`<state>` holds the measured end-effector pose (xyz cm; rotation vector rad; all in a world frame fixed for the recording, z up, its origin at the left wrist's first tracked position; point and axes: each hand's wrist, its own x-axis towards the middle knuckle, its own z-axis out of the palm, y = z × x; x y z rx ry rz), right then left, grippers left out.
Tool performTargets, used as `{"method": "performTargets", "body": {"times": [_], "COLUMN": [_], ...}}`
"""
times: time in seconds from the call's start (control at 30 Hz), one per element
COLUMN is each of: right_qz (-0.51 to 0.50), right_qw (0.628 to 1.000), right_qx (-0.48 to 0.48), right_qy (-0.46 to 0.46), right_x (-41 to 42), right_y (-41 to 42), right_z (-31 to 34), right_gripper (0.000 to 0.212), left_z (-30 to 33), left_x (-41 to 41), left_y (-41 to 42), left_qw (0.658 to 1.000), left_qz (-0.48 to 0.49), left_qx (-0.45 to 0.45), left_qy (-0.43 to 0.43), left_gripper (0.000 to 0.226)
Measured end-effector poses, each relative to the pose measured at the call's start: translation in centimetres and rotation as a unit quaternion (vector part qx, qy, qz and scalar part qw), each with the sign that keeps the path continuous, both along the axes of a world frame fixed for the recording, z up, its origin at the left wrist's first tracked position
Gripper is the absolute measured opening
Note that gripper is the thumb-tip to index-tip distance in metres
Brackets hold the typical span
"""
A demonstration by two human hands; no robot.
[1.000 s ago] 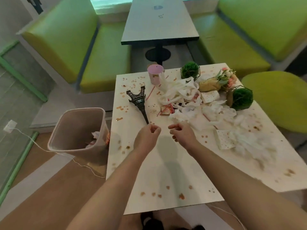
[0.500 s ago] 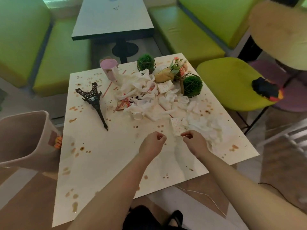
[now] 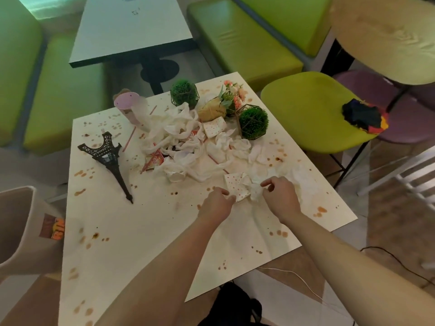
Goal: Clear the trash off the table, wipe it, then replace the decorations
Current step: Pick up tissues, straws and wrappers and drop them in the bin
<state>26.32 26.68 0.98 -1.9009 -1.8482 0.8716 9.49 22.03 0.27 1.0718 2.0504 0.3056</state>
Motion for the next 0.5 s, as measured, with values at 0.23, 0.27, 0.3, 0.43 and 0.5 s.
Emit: {"method": "performTargets", "body": {"times": [0.23, 0.27, 0.3, 0.43, 0.5], "right_qz": [0.032, 0.039, 0.045, 0.054, 0.044], "right_qw": [0.996, 0.995, 0.994, 0.991, 0.993], "right_qx": [-0.019, -0.033, -0.045, -0.072, -0.057], "right_qy": [-0.08, -0.088, -0.094, -0.102, -0.095], "right_x": [0.8, 0.7, 0.6, 0.3, 0.2], "right_y": [3.0, 3.2, 3.3, 3.8, 3.9], "right_z": [-1.2, -1.4, -1.6, -2.6, -2.9], "right_gripper": [0.033, 0.036, 0.039, 0.039, 0.028], "left_z": [-0.6, -0.8, -1.2, -1.8, -1.7], "left_x": [0.4, 0.4, 0.4, 0.1, -0.2], "left_y": [2.8, 3.0, 3.2, 3.7, 4.1], "left_qw": [0.999, 0.998, 0.998, 0.997, 0.998], "left_qz": [-0.009, -0.016, -0.025, -0.024, 0.006], "left_qx": [-0.044, -0.04, -0.034, -0.008, 0.01], "left_qy": [0.031, 0.034, 0.042, 0.067, 0.066], "left_gripper": [0.029, 0.029, 0.031, 0.033, 0.032]}}
